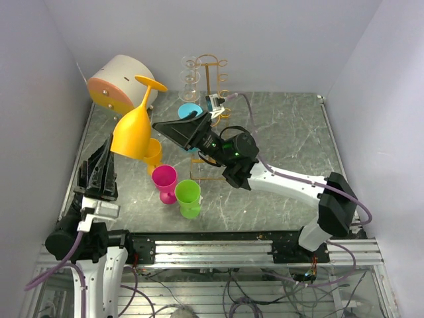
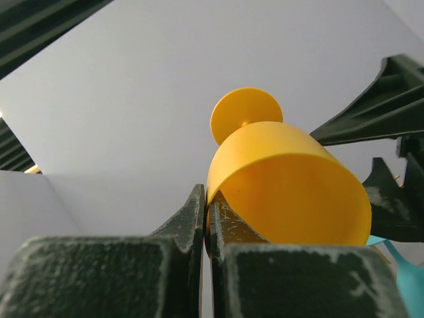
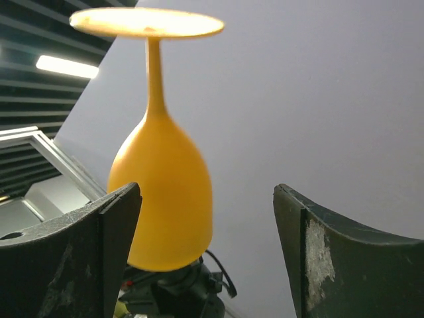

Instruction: Place the wine glass upside down on the wine glass rack

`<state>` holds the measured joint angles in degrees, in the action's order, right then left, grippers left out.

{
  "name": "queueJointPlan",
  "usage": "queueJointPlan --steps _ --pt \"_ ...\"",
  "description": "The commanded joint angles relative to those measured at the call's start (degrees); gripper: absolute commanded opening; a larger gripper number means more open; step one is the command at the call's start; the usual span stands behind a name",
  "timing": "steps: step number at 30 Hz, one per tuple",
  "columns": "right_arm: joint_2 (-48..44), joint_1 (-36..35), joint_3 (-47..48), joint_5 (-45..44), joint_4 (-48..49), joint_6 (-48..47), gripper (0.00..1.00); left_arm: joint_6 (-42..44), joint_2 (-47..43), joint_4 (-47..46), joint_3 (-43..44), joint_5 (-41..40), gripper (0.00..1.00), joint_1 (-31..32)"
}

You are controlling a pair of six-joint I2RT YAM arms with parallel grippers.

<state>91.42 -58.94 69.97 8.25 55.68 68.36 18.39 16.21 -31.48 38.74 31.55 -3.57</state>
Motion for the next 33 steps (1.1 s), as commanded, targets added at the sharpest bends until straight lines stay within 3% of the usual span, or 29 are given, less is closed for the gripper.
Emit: queueJointPlan --steps 1,6,11,18,23,33 --pt "1.59 0.4 3.52 -2.51 6.93 0.54 0.79 -1.91 -1.97 -4.67 -1.41 2.4 0.07 -0.99" --pt "3.85 0.4 4.3 -4.22 11.77 0.32 0.74 -1.6 -2.87 -3.66 -3.39 3.52 0.07 -1.14" --pt "6.47 0.1 5.24 -4.5 17.33 2.04 0.62 -2.13 -2.92 -4.87 -4.6 3.89 0.07 -1.16" --pt "9.78 0.04 8.71 -4.64 18.11 3.32 0.51 -2.12 -2.48 -5.06 -5.12 4.78 0.07 -1.17" --pt "11.16 -0.06 10.08 -4.29 18.52 4.41 0.34 -0.95 -2.94 -4.9 -6.09 4.82 0.07 -1.18" --pt "13.12 0.05 10.22 -4.66 18.72 6.32 0.33 -1.07 -0.97 -7.28 -6.28 4.26 0.07 -1.2"
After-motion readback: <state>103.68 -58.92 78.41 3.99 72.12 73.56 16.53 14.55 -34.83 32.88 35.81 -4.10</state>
